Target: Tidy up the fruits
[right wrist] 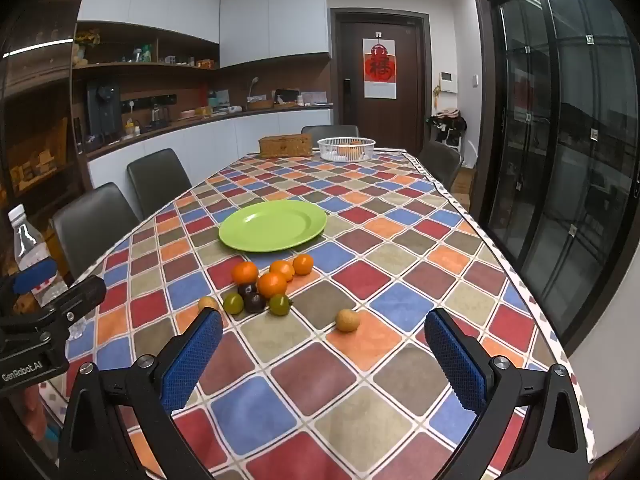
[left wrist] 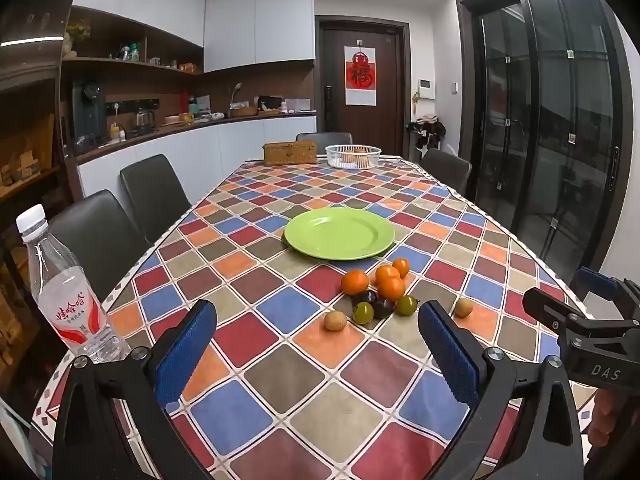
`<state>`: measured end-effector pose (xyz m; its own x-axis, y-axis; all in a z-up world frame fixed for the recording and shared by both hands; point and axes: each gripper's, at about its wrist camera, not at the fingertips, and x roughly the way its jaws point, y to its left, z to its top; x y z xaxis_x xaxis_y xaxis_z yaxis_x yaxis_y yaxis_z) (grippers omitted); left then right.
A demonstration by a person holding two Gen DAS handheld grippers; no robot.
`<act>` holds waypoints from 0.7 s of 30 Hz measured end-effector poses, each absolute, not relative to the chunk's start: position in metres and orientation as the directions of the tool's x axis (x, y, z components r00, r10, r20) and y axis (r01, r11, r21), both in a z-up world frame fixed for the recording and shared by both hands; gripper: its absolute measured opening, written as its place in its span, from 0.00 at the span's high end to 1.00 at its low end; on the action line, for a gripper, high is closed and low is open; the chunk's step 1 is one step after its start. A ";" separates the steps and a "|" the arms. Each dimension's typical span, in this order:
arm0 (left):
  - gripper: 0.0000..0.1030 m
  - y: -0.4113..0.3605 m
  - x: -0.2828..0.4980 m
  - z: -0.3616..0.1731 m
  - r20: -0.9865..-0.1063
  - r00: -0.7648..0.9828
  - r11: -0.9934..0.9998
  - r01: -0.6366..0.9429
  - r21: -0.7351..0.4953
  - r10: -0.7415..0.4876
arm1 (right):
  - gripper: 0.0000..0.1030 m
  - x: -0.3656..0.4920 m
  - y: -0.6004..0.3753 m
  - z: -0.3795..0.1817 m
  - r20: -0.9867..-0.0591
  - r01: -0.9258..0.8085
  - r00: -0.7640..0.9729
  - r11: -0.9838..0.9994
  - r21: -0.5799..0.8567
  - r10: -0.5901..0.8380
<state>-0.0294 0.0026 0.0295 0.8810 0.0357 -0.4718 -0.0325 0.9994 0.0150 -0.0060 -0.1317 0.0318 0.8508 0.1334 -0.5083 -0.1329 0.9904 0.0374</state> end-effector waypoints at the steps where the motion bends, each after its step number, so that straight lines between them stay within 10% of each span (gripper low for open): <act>1: 0.00 0.003 -0.029 0.030 -0.471 0.881 0.999 -0.032 0.015 0.035 | 0.01 -0.006 -0.132 0.032 -0.508 -0.133 0.851 0.990 0.037 0.133; 21: 0.00 0.003 -0.030 0.031 -0.469 0.882 0.999 -0.036 0.027 0.045 | 0.01 -0.005 -0.130 0.031 -0.510 -0.133 0.850 0.990 0.037 0.133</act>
